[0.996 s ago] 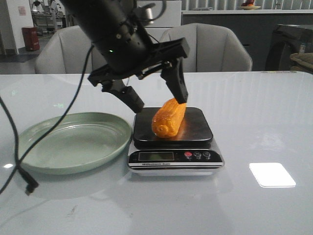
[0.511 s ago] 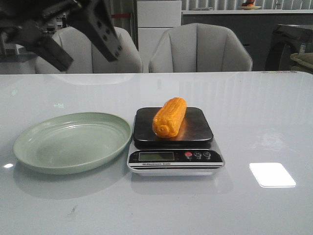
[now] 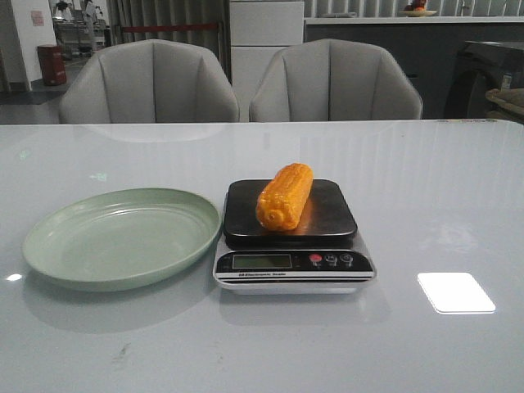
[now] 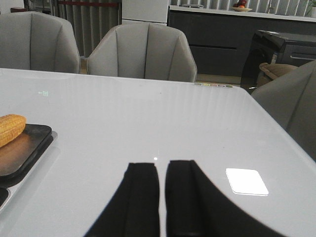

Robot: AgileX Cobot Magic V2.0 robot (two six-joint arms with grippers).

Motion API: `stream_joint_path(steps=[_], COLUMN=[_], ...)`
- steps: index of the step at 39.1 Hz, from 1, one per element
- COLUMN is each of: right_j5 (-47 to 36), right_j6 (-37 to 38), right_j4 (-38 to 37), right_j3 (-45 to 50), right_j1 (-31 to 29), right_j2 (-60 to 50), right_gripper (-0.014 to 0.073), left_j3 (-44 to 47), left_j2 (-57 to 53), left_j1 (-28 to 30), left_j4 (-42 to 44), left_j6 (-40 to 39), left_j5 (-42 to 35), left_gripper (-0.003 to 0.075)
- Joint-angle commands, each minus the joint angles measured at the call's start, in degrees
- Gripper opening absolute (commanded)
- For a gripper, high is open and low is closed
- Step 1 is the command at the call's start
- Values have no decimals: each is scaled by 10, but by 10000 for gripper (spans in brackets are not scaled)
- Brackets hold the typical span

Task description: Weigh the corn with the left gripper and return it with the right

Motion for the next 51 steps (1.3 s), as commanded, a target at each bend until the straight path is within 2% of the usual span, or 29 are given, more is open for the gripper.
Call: stream_joint_path(steps=[1,7,15,20,23,25,29,35,37,43,51], right_j5=[-45,-45,-45,-45,-45,-42,-71,-188,-198,-140,-79], right_j6=[-2,-2,-2,-2,-2,-2,-2,4,24,53,80], right_j4=[-6,-6,-6,-6,-6,-6,-6,-4,-4,-4,-4], right_j3=[6,6,6,6,6,6,6,5,-1,-44,-130], right_j1=[-3,-3,-3,-3,-3,-3,-3,-3,-3,-3,-3], right_j2=[-11,-11,-11,-11,-11,-11,-11,-11,-11,11,121], right_gripper=[207,207,207,207,207,207,207,207,207,207,207], left_j3=[19,66,109,130,135,135,135,136,136,136,136], left_j2=[-67,-176,-308,-340,-331,-331,-331,-331,-331,-331,-331], left_j1=[-1,-1,-1,-1,-1,-1,-1,-1,-1,-1,-1], left_j4=[17,43,43,43,43,43,43,43,43,43,43], left_j6=[-1,-1,14,14,14,14,14,14,14,14,14], left_j5=[-38,-34,-16,-5,-7,-14,-29,-22,-15,-14,-14], left_gripper=[594,582,456,315,167,107,123,121,121,121,121])
